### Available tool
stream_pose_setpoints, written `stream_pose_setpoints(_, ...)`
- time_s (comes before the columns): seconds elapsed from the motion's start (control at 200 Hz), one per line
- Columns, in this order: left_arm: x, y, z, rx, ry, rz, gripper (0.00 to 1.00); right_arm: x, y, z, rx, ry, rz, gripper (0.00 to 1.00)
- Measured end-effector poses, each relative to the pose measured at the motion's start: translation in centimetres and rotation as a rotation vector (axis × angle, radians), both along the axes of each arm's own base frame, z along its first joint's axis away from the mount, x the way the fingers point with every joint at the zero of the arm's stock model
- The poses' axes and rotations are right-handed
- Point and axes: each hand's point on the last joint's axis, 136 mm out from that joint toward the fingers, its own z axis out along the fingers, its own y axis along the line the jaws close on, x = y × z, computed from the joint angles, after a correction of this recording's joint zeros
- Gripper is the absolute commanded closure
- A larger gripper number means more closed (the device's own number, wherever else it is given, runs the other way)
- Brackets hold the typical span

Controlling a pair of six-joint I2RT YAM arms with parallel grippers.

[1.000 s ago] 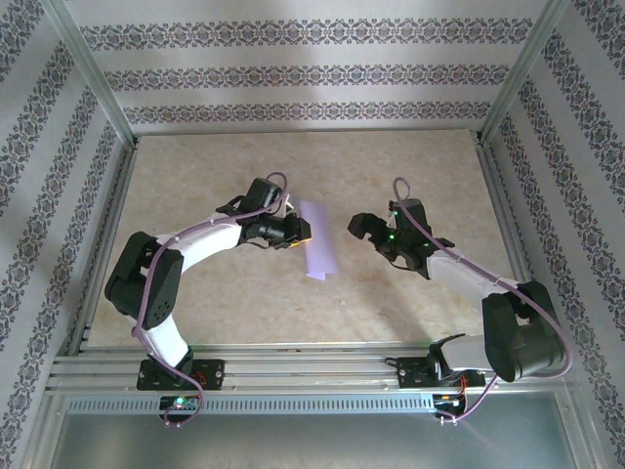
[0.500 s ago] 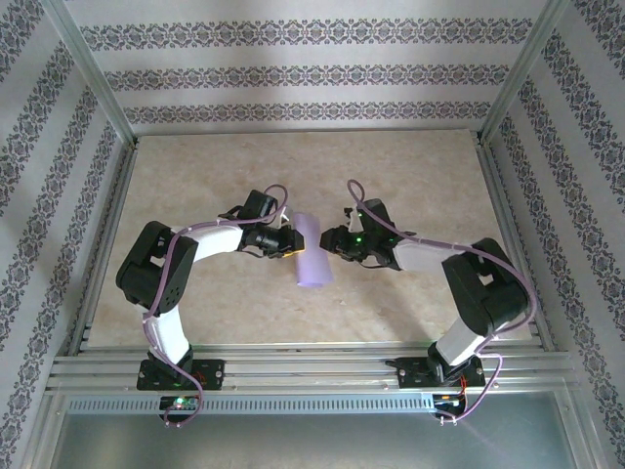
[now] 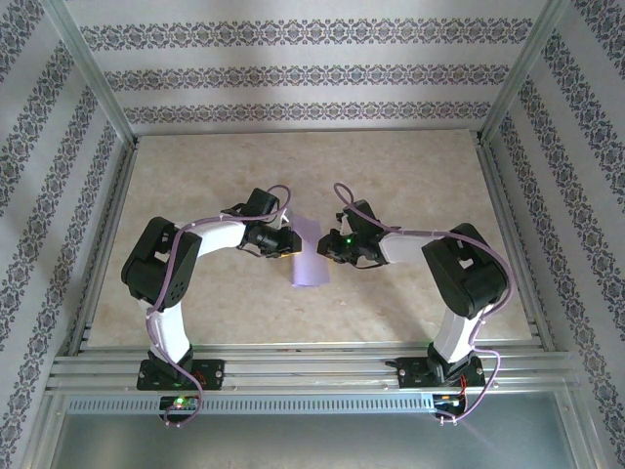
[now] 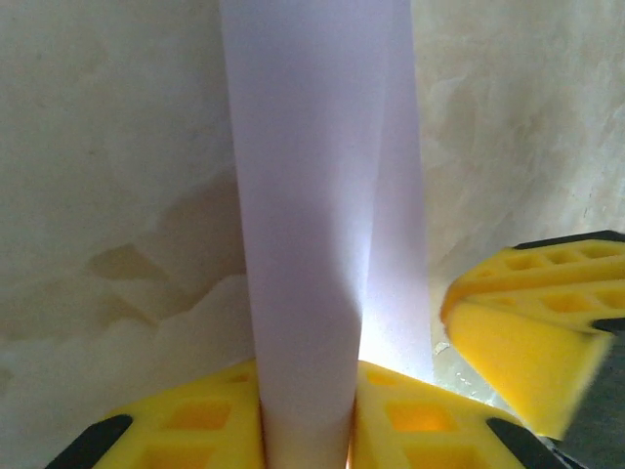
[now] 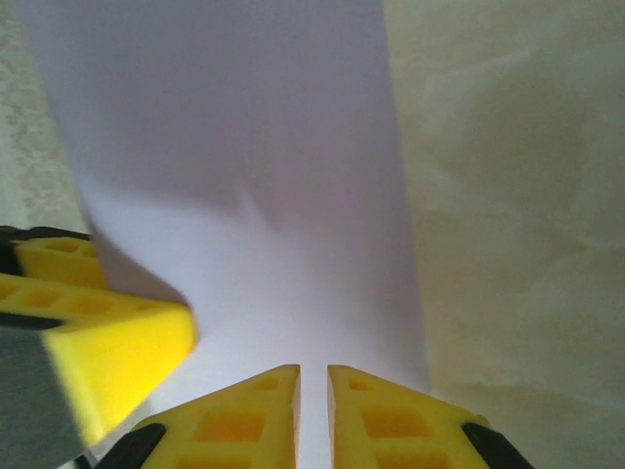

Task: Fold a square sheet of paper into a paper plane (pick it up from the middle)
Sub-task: Hold the square sheet of paper at the center of the table.

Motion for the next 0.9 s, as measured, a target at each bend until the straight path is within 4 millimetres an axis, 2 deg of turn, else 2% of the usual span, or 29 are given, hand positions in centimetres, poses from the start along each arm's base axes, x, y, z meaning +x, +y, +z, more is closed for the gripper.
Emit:
stream_pose_setpoints(0.15, -0.1, 0.4, -0.3, 0.023, 0.007, 0.005, 0.67, -0.8, -0.1, -1.4, -0.029, 0.049, -0.004, 0.84)
stream_pose_setpoints(0.345, -0.1, 1.1, -0.7, 0.063, 0.016, 0.035, 0.49, -1.0, 0.2, -1.5, -0.030, 0.068, -0.023, 0.84)
stream_pose_setpoints(0.445, -0.1, 1.8, 0.1, 0.092, 0.003, 0.079, 0.36, -1.1, 0.5, -1.5, -0.029, 0.079, -0.035, 0.83)
stream_pose_setpoints(0.54, -0.3, 2.5, 1.6, 0.109, -0.021, 0.120, 0.28, -1.2, 0.6, -1.5, -0.025, 0.089, -0.049, 0.83)
stream_pose_setpoints(0.68, -0.5, 2.5, 2.7, 0.144, -0.051, 0.162, 0.24, -1.1, 0.7, -1.4, -0.020, 0.102, -0.063, 0.82)
stream_pose_setpoints(0.899, -1.0, 1.8, 0.9, 0.201, 0.003, 0.148, 0.24, -1.1, 0.7, -1.4, -0.016, 0.104, -0.069, 0.81)
